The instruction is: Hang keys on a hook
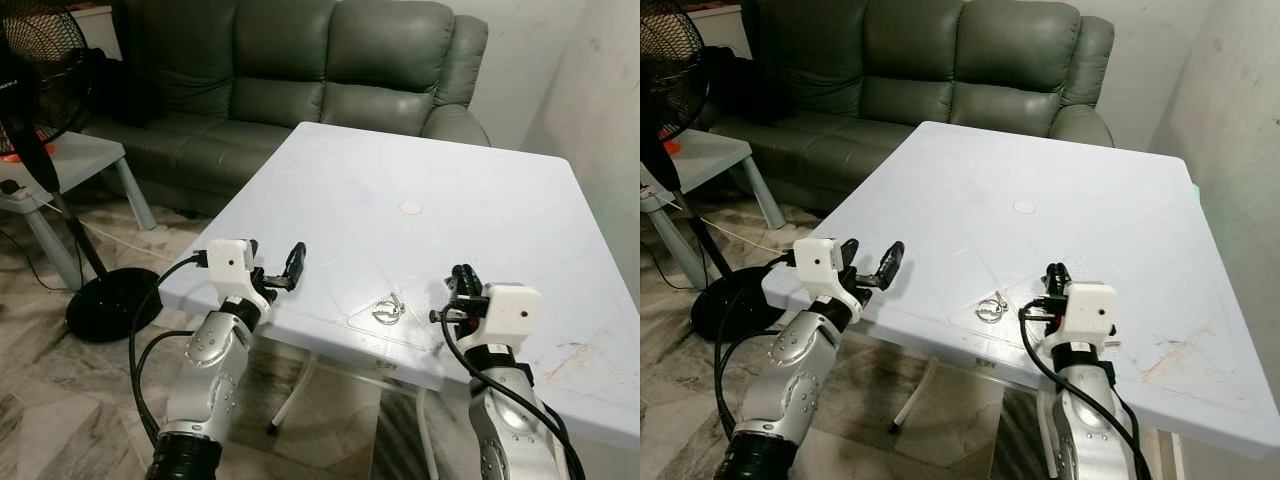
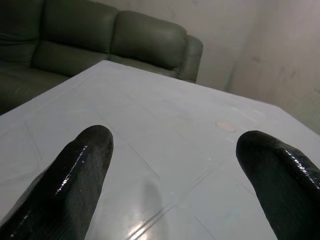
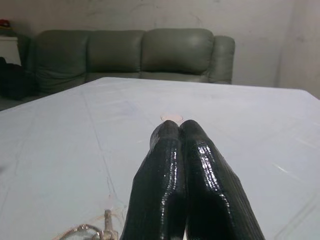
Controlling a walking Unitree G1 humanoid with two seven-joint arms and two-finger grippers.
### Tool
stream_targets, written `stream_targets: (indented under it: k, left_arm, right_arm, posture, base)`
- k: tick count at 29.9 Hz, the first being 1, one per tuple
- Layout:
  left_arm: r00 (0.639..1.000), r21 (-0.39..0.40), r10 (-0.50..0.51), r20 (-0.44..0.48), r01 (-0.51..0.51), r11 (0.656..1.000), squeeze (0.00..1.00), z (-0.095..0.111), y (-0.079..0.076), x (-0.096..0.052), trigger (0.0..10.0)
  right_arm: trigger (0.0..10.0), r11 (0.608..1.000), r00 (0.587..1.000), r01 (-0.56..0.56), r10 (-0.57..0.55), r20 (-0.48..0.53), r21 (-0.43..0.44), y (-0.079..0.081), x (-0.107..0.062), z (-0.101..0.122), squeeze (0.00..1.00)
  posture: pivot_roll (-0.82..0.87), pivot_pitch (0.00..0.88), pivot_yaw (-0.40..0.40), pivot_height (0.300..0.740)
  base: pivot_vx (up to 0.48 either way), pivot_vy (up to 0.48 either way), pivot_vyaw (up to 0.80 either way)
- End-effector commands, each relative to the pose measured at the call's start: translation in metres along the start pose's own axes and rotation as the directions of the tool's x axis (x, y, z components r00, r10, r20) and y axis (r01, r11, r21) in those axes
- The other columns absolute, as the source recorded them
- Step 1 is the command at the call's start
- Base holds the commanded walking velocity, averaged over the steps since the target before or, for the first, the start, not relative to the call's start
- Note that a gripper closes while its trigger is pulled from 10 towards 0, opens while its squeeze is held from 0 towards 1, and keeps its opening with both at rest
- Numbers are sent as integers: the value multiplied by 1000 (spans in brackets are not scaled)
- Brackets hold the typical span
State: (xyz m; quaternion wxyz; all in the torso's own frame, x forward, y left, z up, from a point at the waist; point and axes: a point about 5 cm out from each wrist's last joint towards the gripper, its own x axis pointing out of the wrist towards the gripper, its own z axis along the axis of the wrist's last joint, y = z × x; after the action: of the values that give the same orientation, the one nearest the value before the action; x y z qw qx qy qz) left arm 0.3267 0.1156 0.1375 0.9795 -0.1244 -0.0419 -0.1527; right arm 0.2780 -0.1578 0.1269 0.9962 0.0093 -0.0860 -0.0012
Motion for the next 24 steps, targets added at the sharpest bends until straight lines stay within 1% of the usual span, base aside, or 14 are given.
stream_targets:
  k: [1, 3, 7, 11, 16, 21, 24]
  left_arm:
    - [1000, 4, -16, 18, 16, 1000, 0, 5, -2, 5, 10000]
    - [1000, 5, -15, 20, 15, 1000, 0, 6, -1, 5, 10000]
    - [999, 11, -13, 29, 13, 1000, 0, 8, 1, 8, 10000]
    - [999, 20, -11, 34, 10, 1000, 0, 9, 2, 9, 10000]
    - [999, 36, -13, 44, 11, 999, 0, 12, 3, 11, 10000]
    - [998, 25, -12, 58, 11, 1000, 0, 14, 3, 12, 10000]
    - [998, 33, -14, 62, 12, 999, 0, 15, 3, 13, 10000]
  right_arm:
    - [10000, 1000, 1000, 10, -9, 10, -24, -1, 2, 6, 0]
    - [10000, 1000, 1000, 13, -13, 3, -19, -2, 3, 5, 0]
    - [10000, 999, 1000, 9, -9, -10, -42, -1, 4, 5, 0]
    - [10000, 999, 1000, -5, 4, -21, -39, 1, 5, 4, 0]
    - [10000, 999, 1000, -7, 6, -23, -36, 2, 8, 5, 0]
    - [10000, 999, 1000, -13, 12, -20, -35, 4, 11, 5, 0]
    - [10000, 999, 1000, -11, 10, -19, -35, 6, 12, 6, 0]
  posture:
    - [-79, 0, 1, 740]
    - [-78, 0, 1, 740]
    - [-76, 0, 2, 740]
    - [-71, 0, 2, 740]
    - [-65, 0, 3, 740]
    - [-64, 0, 4, 740]
    - [-64, 0, 4, 740]
  base:
    - [0, 0, -712]
    - [0, 0, -712]
    - [0, 0, -712]
    - [0, 0, -716]
    - [0, 0, -712]
    - [0, 0, -712]
    - [0, 0, -715]
